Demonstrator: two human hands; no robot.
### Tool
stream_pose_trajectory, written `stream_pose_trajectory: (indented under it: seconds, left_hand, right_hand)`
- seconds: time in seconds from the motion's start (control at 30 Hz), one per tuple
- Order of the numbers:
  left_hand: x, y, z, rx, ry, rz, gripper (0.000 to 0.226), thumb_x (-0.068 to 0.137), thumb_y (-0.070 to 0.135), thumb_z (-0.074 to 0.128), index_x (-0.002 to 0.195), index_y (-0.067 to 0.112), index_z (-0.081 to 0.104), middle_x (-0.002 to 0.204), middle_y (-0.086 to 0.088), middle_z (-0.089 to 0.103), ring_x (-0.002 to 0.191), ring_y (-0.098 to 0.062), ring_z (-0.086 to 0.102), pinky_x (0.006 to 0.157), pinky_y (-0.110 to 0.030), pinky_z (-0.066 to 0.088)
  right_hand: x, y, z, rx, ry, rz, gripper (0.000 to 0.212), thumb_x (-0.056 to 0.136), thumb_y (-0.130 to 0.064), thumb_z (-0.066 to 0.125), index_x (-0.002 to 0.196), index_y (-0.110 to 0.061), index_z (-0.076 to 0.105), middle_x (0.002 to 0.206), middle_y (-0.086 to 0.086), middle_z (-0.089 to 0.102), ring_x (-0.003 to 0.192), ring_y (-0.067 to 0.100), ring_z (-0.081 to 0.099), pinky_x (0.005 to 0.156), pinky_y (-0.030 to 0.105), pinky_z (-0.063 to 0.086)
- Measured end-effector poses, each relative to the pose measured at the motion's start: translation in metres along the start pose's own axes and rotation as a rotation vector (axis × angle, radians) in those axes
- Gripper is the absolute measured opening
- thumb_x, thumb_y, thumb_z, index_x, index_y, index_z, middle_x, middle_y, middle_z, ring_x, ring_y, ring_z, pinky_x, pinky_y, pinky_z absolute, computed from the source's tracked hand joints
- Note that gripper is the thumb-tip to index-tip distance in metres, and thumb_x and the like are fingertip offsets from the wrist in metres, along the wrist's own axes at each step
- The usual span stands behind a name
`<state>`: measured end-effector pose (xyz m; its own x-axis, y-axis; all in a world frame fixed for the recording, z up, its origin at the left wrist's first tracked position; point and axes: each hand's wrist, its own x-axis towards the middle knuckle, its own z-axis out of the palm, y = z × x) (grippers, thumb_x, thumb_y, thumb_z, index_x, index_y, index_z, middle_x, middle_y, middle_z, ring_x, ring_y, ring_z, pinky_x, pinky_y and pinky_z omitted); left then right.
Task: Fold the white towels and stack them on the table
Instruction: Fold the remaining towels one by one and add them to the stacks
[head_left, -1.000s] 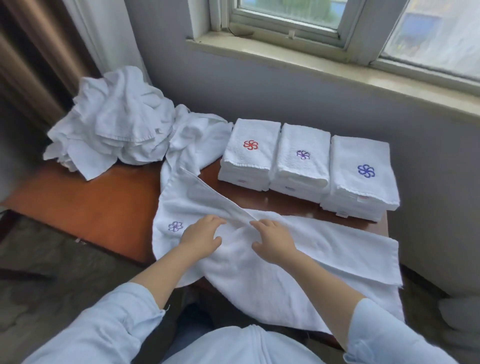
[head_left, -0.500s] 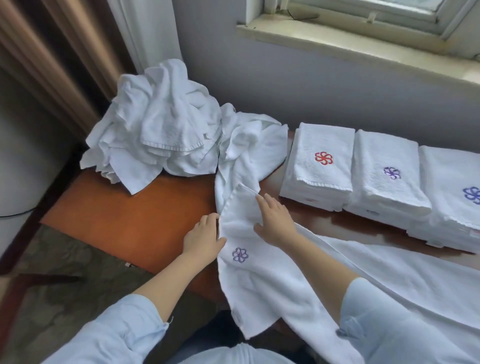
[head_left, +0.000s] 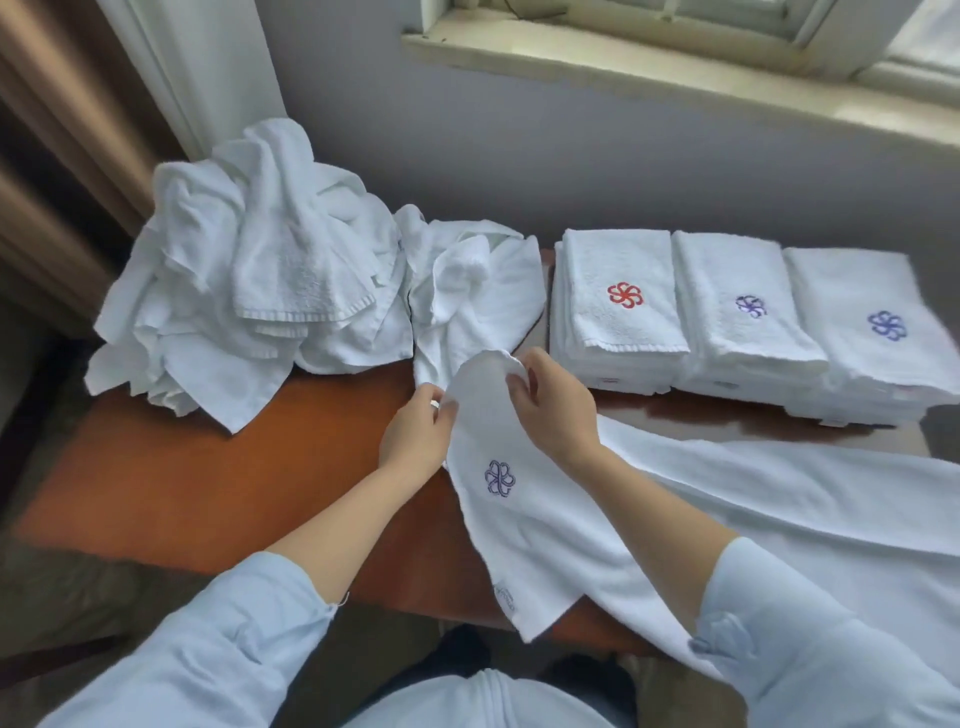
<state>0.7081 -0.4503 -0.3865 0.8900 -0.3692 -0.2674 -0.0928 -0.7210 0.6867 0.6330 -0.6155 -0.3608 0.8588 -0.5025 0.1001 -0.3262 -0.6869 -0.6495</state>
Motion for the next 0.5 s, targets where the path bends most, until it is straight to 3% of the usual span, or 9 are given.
stream_pose_trajectory:
  seconds: [0.1,0.2,0.27,0.33,0.4,0.5]
  left_hand:
    - [0.018,0.018,-0.017,-0.047,0.049,0.043,0.017,0.101,0.041,0.044,0.096,0.025,0.050,0.085,0.010,0.060,0.078,-0.017,0.059,0.058,-0.031,0.035]
    - [0.030,0.025,-0.029,-0.043,0.049,0.056,0.016,0.102,0.041,0.041,0.099,0.028,0.050,0.091,0.005,0.063,0.077,-0.019,0.062,0.060,-0.032,0.041]
    - [0.035,0.022,-0.032,-0.102,0.028,0.022,0.011,0.101,0.033,0.043,0.103,0.028,0.053,0.101,0.003,0.065,0.083,-0.023,0.065,0.073,-0.039,0.053]
    - [0.035,0.017,-0.032,-0.175,-0.004,-0.028,0.019,0.099,0.020,0.042,0.112,0.025,0.055,0.109,-0.002,0.066,0.086,-0.025,0.067,0.082,-0.044,0.055]
    - [0.032,0.008,-0.027,-0.160,-0.038,-0.058,0.033,0.097,0.015,0.039,0.126,0.022,0.052,0.122,-0.004,0.061,0.093,-0.023,0.064,0.086,-0.039,0.052]
    - [0.022,-0.007,-0.017,-0.132,-0.103,-0.109,0.040,0.100,0.018,0.040,0.140,0.019,0.041,0.126,-0.002,0.057,0.104,-0.021,0.059,0.094,-0.040,0.049]
  right_hand:
    - [0.005,-0.008,-0.017,0.040,0.073,-0.085,0.008,0.093,-0.025,0.058,0.096,-0.027,0.051,0.058,-0.012,0.044,0.062,0.009,0.042,0.052,0.011,0.023]
    - [-0.001,-0.012,-0.019,0.000,0.022,-0.168,0.012,0.092,-0.025,0.060,0.102,-0.025,0.052,0.055,-0.010,0.043,0.056,0.008,0.044,0.050,0.012,0.022]
    - [-0.009,-0.010,-0.010,-0.055,-0.127,-0.173,0.014,0.091,-0.029,0.060,0.104,-0.026,0.053,0.060,-0.013,0.046,0.058,0.005,0.045,0.053,0.022,0.028]
    - [-0.020,-0.008,0.000,-0.074,-0.391,-0.118,0.021,0.090,-0.033,0.061,0.110,-0.030,0.056,0.076,-0.017,0.055,0.074,0.005,0.053,0.064,0.026,0.037]
    - [-0.032,-0.001,0.010,-0.089,-0.618,-0.065,0.030,0.090,-0.033,0.062,0.120,-0.031,0.059,0.100,-0.017,0.061,0.094,0.007,0.060,0.077,0.027,0.047]
    - [-0.046,0.008,0.016,-0.121,-0.600,-0.029,0.030,0.093,-0.028,0.056,0.123,-0.029,0.061,0.113,-0.012,0.063,0.103,0.008,0.060,0.085,0.031,0.051]
